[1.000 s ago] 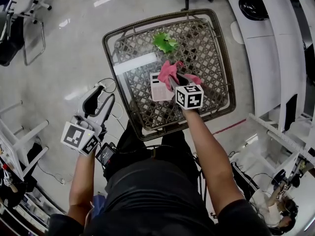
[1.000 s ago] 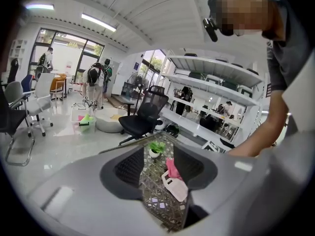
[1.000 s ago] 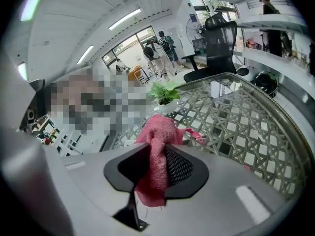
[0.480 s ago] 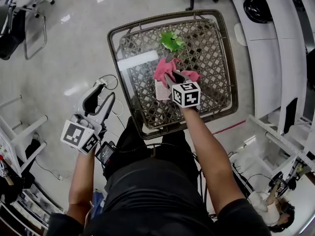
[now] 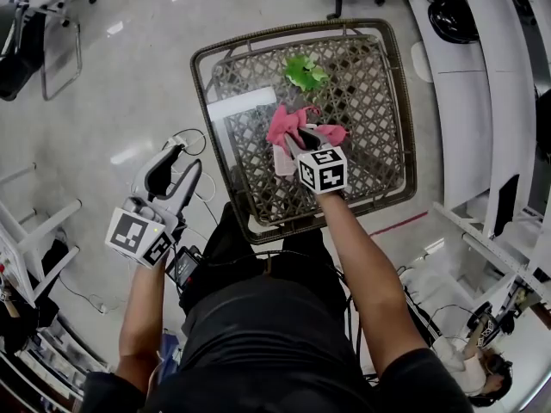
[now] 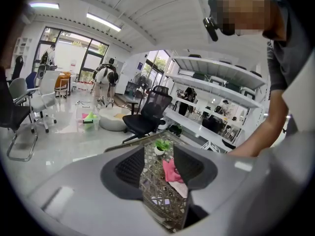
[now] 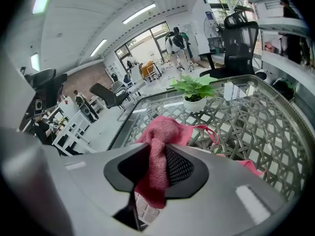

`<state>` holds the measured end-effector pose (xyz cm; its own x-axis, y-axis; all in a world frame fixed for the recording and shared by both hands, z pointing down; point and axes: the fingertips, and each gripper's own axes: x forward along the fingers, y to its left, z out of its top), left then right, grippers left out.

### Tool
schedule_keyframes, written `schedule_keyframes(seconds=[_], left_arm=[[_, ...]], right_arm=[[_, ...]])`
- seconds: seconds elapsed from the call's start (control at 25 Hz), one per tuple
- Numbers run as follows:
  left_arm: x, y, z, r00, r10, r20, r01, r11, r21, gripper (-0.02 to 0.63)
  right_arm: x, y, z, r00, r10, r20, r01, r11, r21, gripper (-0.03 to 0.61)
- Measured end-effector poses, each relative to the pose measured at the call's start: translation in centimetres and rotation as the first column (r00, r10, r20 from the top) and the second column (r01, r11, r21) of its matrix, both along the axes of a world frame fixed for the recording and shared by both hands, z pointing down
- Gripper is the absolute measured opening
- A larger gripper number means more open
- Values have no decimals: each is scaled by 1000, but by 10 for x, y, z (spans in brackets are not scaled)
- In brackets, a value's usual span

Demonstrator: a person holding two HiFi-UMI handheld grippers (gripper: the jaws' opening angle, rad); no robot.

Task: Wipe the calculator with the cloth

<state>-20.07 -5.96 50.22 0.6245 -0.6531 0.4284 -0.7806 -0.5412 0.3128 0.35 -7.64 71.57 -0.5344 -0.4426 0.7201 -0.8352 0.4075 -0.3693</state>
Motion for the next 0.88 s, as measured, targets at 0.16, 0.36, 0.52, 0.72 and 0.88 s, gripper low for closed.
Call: schedule_keyframes(seconds=[0.16,0.36,0.52,0.72,0.88], left_arm=[[1,0,0,1000,2,-1,-2,1000,0,212],[3,1,-2,1000,2,0,-2,1000,5,212],[5,3,-2,1000,5,0,-5,1000,6,212],[10,8,-1,1000,14,-1,-14,1000,8,212],[14,9,-2,1000,23,1,-23,1000,10,212]], right_arm=[[-9,10,1,999,-45,-2,45,999,-6,95],[-24,37,8,990,-144,-9,144,989,-38,95],[-33,61,14,977,-211,-23,210,976,-63,95],[-30,82,21,973,-228,-30,224,971,-83,95],[-23,90,22,974,-225,-36,221,971,-90,95]])
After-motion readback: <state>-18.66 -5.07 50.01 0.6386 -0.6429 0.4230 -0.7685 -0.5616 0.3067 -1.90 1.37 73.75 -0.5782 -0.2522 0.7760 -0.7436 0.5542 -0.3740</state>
